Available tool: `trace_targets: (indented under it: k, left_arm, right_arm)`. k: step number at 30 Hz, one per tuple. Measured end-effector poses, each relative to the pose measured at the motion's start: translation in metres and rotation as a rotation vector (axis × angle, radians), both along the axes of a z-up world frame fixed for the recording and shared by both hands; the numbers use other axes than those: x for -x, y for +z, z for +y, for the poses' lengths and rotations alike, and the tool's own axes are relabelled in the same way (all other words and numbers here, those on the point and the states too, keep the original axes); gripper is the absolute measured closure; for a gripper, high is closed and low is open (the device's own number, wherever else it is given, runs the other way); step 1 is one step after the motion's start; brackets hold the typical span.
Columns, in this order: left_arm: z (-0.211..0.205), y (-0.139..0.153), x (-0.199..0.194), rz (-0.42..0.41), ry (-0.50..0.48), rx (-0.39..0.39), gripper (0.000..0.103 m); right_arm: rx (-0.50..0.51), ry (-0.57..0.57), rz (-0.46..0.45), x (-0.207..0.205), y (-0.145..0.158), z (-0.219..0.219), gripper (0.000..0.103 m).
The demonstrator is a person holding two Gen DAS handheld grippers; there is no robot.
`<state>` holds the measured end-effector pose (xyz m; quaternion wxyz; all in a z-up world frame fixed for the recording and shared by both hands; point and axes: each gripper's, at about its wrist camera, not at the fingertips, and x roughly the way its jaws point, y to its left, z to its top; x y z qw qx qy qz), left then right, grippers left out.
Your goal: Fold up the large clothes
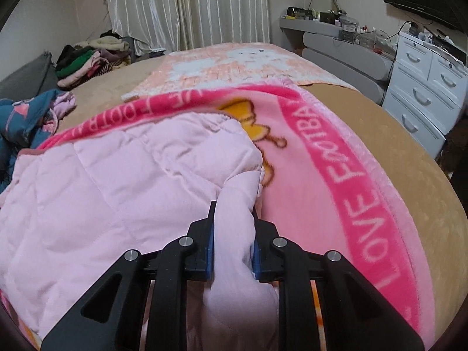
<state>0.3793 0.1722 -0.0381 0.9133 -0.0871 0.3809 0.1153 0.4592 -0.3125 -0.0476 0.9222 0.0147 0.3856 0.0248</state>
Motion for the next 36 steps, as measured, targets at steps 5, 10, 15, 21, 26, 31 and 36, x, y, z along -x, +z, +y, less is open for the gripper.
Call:
trace_targets:
  k: [5,10,15,21,26,31,36]
  left_arm:
    - [-0.003,0.000,0.000,0.007,0.001,-0.012,0.083]
    - [-0.002,0.003,0.004,0.024,0.005,-0.012,0.079]
    - [-0.001,0.010,0.012,0.027,0.006,-0.018,0.074]
    - [-0.004,0.027,0.029,0.004,-0.001,-0.025,0.056]
    - [-0.006,0.047,0.053,-0.037,0.003,0.002,0.031]
    - [-0.008,0.061,0.087,-0.067,0.008,0.012,0.009]
    - [-0.011,0.061,0.118,-0.060,0.004,0.027,0.009]
  right_arm:
    - [0.054,0.006,0.000,0.005,-0.005,0.005,0.081]
    - [0.008,-0.020,0.028,0.011,-0.002,-0.005,0.071]
    - [-0.008,-0.032,0.039,0.029,0.006,-0.013,0.049]
    - [-0.094,-0.025,0.005,0.063,0.025,-0.026,0.018]
    - [-0.212,-0.009,-0.043,0.100,0.051,-0.034,0.005]
    - [-0.254,0.016,-0.089,0.135,0.073,-0.035,0.004]
    - [-0.274,0.032,-0.123,0.165,0.085,-0.033,0.004]
